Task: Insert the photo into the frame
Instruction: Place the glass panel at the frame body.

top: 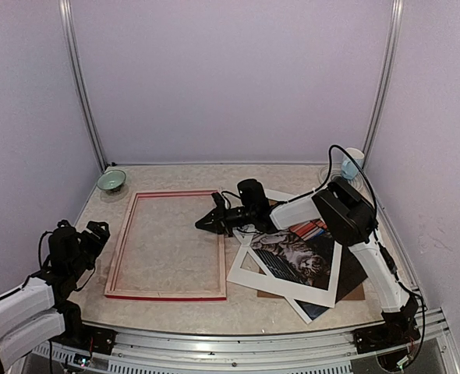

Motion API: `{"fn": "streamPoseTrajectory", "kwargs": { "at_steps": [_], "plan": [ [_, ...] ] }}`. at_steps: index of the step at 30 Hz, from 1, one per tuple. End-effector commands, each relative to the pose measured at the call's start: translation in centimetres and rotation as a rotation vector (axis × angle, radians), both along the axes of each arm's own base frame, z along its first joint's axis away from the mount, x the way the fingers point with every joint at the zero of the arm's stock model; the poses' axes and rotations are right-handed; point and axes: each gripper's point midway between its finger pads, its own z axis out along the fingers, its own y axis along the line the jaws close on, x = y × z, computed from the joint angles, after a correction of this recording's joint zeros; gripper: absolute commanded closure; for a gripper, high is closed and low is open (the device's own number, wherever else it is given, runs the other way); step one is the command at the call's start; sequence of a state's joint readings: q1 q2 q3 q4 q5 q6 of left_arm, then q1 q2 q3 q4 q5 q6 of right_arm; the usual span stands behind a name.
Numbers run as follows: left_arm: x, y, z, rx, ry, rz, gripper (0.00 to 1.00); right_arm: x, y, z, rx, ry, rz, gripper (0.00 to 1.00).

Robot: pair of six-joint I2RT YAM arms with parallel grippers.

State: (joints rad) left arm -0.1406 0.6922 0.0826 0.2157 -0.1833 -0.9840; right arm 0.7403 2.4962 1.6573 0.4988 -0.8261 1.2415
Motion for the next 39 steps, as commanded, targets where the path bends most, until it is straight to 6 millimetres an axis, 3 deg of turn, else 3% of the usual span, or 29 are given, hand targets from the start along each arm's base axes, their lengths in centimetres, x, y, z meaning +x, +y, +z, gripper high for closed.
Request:
{"fn": "streamPoseTrajectory", "kwargs": {
  "at_steps": [1,13,27,39],
  "plan": [
    [-0.2,0.1,-0.4,0.002,0.004,-0.001,0.01,0.6,-0.5,1.3,0.024,-0.007,-0.009,1.0],
    [-0.2,-0.1,-0.6,-0.005,0.005,-0.008,0.01,0.9,-0.2,1.3,0.038,-0.018,0.003,1.0],
    [0.0,-0.7,-1.4,-0.018,0.019,-0.035,0.01,0.2,-0.4,2.3,0.172,0.047,0.028,1.0],
    [0.2,-1.3,-1.4,-0.027,0.015,-0.057,0.01,0.9,-0.1,0.7,0.098,0.031,0.015,1.0]
  ]
}}
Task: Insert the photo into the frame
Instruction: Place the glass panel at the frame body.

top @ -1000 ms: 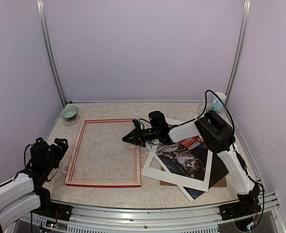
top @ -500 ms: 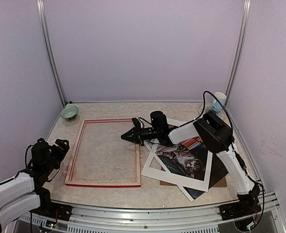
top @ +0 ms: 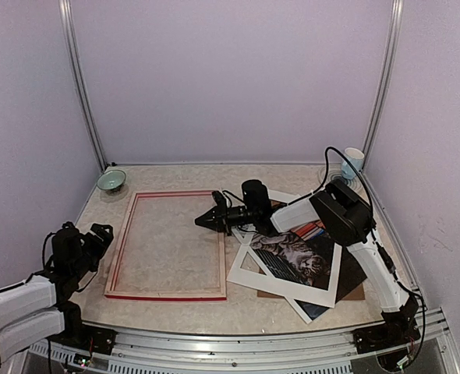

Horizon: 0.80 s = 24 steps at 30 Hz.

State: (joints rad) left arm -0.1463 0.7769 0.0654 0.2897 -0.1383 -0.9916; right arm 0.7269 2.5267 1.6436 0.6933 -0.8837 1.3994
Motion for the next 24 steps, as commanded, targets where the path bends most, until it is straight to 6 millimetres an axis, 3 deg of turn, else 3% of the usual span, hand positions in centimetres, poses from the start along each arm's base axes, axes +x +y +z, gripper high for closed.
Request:
{"fn": "streamPoseTrajectory", "kwargs": {
  "at_steps": [1,24],
  "plan": [
    [0.1,-0.4,0.0,-0.007,-0.017,-0.015,0.01,0.7,0.1,-0.7,-0.008,-0.024,0.0,1.0],
    [0.5,-1.9,-1.3,0.004,0.025,-0.051,0.01,0.1,0.0,-0.6,-0.018,0.007,0.039,0.99]
  ]
}}
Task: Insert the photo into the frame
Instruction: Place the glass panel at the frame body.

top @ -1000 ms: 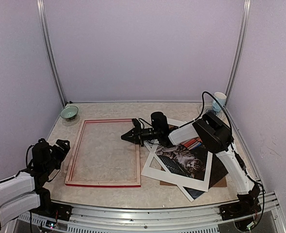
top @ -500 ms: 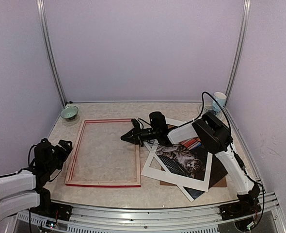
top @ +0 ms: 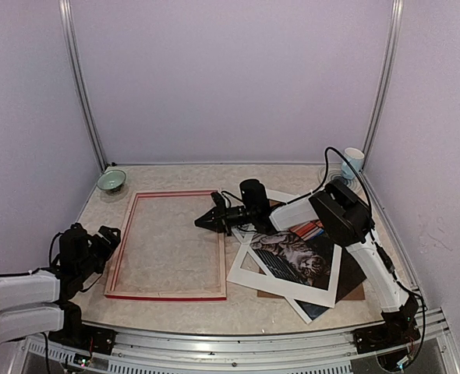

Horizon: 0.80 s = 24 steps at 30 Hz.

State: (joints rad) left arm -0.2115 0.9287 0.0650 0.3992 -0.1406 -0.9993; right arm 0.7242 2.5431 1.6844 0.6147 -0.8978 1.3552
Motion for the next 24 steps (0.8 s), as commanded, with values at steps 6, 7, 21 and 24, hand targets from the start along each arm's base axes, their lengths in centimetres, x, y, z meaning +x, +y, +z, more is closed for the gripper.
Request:
{"fn": "streamPoseTrajectory", "kwargs": {
  "at_steps": [6,7,21,24],
  "plan": [
    [0.07,-0.09,0.16,0.001,-0.016,0.008,0.01,-0.34,-0.33,-0.31,-0.002,0.028,0.028,1.0],
    [0.09,-0.1,0.2,0.002,-0.017,0.008,0.01,-0.36,-0.36,-0.36,-0.004,0.031,0.029,1.0],
    [0.07,-0.46,0.05,-0.002,-0.013,0.002,0.01,-0.18,-0.33,-0.12,0.038,0.019,0.011,0.99],
    [0.04,-0.51,0.03,-0.001,-0.013,0.001,0.01,0.14,-0.27,-0.2,0.021,0.0,0.002,0.99]
  ]
}}
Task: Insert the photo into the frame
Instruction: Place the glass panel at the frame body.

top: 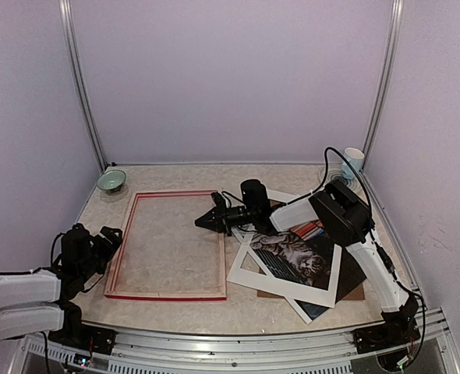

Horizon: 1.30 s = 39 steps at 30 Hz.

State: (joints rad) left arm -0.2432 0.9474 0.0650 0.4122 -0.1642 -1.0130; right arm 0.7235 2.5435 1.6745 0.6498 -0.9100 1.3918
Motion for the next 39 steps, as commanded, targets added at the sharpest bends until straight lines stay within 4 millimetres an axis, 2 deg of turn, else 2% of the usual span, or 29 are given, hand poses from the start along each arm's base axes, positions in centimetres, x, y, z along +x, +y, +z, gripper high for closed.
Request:
{"fn": "streamPoseTrajectory", "kwargs": {
  "at_steps": [1,9,17,23,29,39],
  "plan": [
    [0.1,0.0,0.2,0.0,-0.017,0.006,0.01,0.4,-0.1,-0.7,-0.011,-0.022,-0.008,0.99],
    [0.2,-0.3,0.1,-0.004,-0.016,-0.002,0.01,0.3,0.1,-1.2,-0.022,-0.013,-0.017,0.93],
    [0.1,-0.4,-0.2,-0.002,-0.004,-0.007,0.01,-0.5,0.0,-1.0,0.068,0.055,0.001,0.94],
    [0.1,-0.5,-0.2,-0.001,-0.008,-0.007,0.01,-0.4,0.1,-0.5,0.078,0.045,0.001,0.94],
    [0.1,-0.5,-0.2,-0.004,-0.009,-0.01,0.01,-0.6,0.2,-1.3,0.061,0.054,-0.007,0.94],
    [0.0,-0.8,-0.4,-0.006,-0.005,-0.018,0.01,-0.8,1.0,-1.4,0.058,0.054,-0.002,0.94]
  ]
}}
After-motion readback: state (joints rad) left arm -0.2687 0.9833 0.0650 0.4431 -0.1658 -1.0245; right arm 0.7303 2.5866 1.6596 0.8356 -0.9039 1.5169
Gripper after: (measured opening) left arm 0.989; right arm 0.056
